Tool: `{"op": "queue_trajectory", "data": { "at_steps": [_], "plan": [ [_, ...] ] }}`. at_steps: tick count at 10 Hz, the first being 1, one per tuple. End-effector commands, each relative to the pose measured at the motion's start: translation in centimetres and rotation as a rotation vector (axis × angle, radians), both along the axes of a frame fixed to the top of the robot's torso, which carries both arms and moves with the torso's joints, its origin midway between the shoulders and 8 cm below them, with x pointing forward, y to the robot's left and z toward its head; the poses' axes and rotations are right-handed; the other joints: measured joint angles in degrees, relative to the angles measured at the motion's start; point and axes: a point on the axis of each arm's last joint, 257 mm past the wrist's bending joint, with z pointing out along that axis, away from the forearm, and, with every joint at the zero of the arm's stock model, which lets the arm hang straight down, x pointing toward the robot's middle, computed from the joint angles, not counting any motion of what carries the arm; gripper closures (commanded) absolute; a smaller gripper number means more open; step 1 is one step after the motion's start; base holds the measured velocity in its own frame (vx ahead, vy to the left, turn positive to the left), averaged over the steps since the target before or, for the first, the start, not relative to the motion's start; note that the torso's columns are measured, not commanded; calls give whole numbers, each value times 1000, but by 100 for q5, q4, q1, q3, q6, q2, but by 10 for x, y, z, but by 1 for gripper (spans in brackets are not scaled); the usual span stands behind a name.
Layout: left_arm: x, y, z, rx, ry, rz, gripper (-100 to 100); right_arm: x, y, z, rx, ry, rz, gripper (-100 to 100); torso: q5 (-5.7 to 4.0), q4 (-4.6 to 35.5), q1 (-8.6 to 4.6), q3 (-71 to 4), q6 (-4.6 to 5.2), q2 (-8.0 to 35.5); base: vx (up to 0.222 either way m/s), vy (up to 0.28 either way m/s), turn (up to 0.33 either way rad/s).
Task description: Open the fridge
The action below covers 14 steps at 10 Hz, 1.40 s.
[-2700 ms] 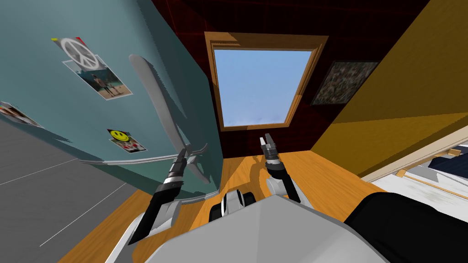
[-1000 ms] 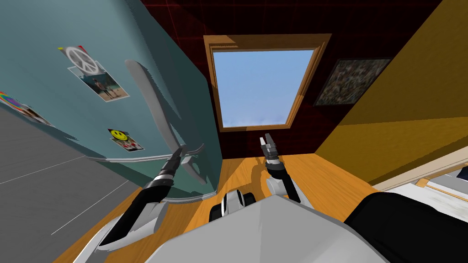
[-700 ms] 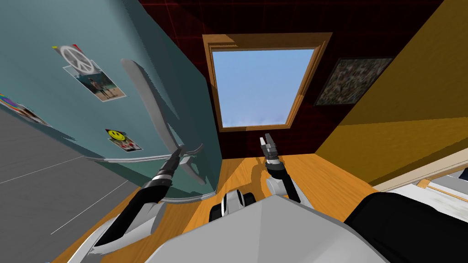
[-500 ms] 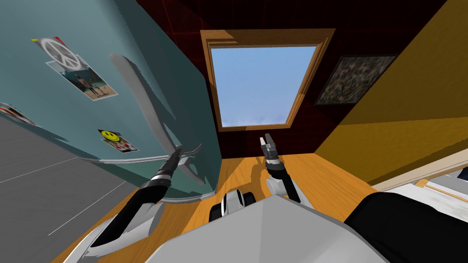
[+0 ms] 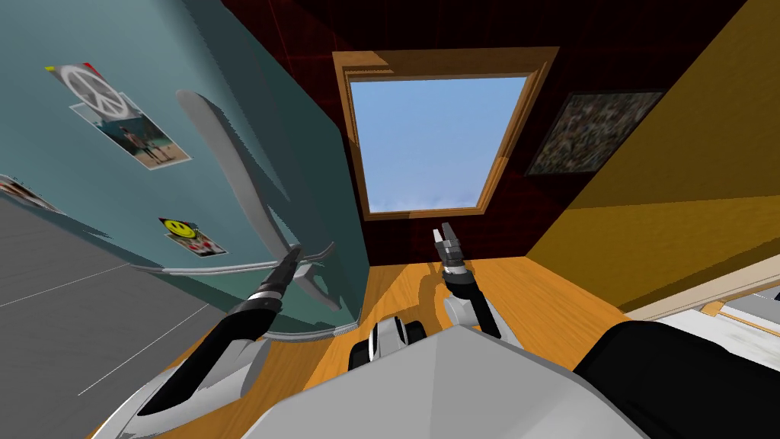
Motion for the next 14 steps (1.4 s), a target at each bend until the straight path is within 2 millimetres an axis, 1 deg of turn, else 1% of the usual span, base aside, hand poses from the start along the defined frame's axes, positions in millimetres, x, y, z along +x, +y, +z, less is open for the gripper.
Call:
{"op": "queue_trajectory", "data": {
  "at_steps": [1,2,3,4,5,8,12,13,14],
  "plan": [
    [0,0,0,0,1,1,100,0,0,0,0,0,0,0,0,1,-6,5,-1,15,0,0,0],
    [-2,-10,0,2,3,-28,100,0,0,0,0,0,0,0,-8,14,-15,18,4,36,-100,112,-59],
    [-4,-21,2,5,0,-57,100,0,0,0,0,0,0,0,-2,23,16,37,3,68,-205,277,-132],
    [-4,-21,2,5,0,-57,100,0,0,0,0,0,0,0,6,40,57,56,-11,97,-236,220,-107],
    [-6,-32,3,7,-2,-86,100,0,0,0,0,0,0,0,9,41,52,51,-38,87,-249,195,-54],
    [-14,-64,6,9,-6,-173,100,0,0,0,0,0,0,0,-5,46,64,17,-37,45,-318,315,-108],
    [-29,-106,9,1,-7,-288,100,0,0,0,0,0,0,0,-14,53,42,3,-37,37,-312,313,-96],
    [-29,-106,9,1,-7,-288,100,0,0,0,0,0,0,0,-18,48,3,15,-21,49,-222,212,-35],
    [-27,-104,-3,-3,22,-284,100,0,0,0,0,0,0,0,-30,46,-23,-3,-21,20,-88,85,-9]
  ]
}}
